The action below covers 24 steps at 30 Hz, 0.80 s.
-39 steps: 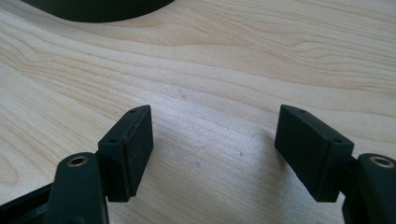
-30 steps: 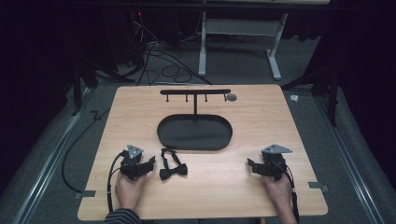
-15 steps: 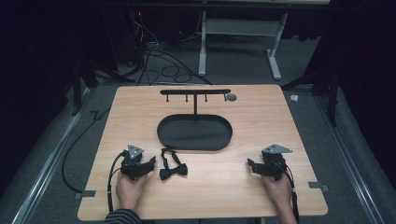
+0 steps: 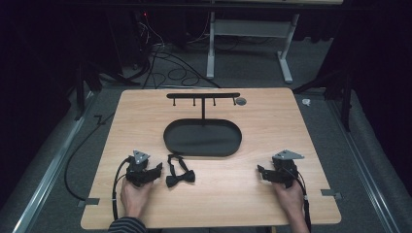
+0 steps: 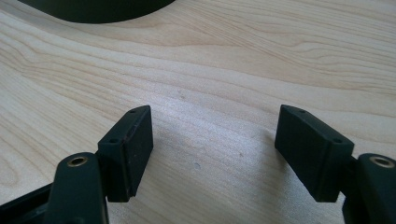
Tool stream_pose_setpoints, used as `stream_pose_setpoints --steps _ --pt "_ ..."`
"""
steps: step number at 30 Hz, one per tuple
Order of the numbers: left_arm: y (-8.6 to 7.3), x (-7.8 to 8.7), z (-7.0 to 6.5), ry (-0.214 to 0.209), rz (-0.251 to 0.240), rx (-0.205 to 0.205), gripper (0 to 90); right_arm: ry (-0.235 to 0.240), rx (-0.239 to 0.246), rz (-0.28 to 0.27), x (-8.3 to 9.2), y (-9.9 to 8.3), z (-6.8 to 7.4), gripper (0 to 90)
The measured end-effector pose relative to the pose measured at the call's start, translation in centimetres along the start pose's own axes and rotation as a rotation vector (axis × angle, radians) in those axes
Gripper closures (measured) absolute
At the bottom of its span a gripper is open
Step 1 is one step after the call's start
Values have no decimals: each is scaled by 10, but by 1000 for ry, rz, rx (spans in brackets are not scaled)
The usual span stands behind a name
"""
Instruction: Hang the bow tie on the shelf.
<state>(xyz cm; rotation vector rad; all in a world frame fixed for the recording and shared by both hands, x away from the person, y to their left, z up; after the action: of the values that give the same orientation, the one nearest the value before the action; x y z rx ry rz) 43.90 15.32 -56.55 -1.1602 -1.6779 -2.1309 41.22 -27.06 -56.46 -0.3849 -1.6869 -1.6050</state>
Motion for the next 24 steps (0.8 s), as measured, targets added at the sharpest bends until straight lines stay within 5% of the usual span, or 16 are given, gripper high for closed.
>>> stream_pose_setpoints --steps 12,24 --pt "14 14 -7 -38 -62 12 381 -2 2 0 0 0 0 290" --pt "23 20 -22 -100 -53 -7 416 -2 4 0 0 0 0 290"
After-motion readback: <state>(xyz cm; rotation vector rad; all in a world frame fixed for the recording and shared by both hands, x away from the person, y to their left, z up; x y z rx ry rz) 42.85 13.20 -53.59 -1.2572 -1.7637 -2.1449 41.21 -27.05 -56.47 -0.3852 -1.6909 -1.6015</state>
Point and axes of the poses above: each handheld gripper's, and its own axes: x roughly backward along the jaws, y roughly out of its top, z roughly to its left, the point moved 9 cm from there along -x, roughly forward along the jaws, and after that the axes turned 7 degrees about -x, right-handed, at the moved point
